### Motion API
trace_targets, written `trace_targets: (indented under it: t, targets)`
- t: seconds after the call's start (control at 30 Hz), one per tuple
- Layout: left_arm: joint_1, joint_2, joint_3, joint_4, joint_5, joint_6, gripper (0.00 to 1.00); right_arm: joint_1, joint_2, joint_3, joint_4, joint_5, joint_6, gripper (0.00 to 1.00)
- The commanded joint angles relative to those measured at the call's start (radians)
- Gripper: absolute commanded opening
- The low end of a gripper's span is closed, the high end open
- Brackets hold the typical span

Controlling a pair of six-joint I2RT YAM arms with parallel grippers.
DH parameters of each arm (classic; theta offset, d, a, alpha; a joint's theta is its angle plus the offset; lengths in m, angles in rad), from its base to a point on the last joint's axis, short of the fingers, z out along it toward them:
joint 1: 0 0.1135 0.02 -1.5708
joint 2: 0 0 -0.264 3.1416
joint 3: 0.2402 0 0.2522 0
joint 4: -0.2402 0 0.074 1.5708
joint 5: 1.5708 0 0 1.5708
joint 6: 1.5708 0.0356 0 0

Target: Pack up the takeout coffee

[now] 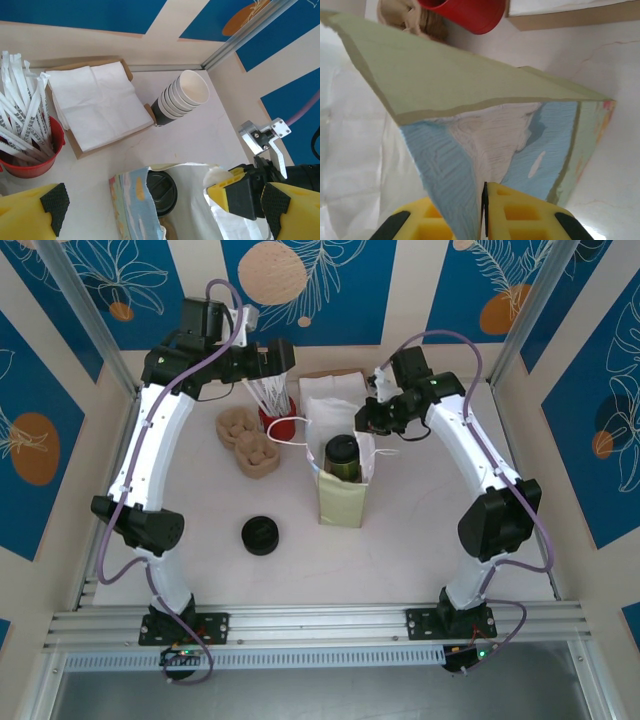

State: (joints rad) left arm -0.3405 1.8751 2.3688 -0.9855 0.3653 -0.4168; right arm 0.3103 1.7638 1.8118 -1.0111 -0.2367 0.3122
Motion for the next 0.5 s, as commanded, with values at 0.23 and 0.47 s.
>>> trace_targets:
  t: [0.23,0.47]
  targets:
    - [0.015,0.025,-0.017,-0.033,0.019,0.007,1.00,0.057,-0.099,-0.093,0.037,-0.039,0.037,0.14]
    - [0.015,0.027,-0.030,-0.039,0.024,0.011,1.00,0.067,-0.140,-0.149,0.074,-0.027,0.089,0.20]
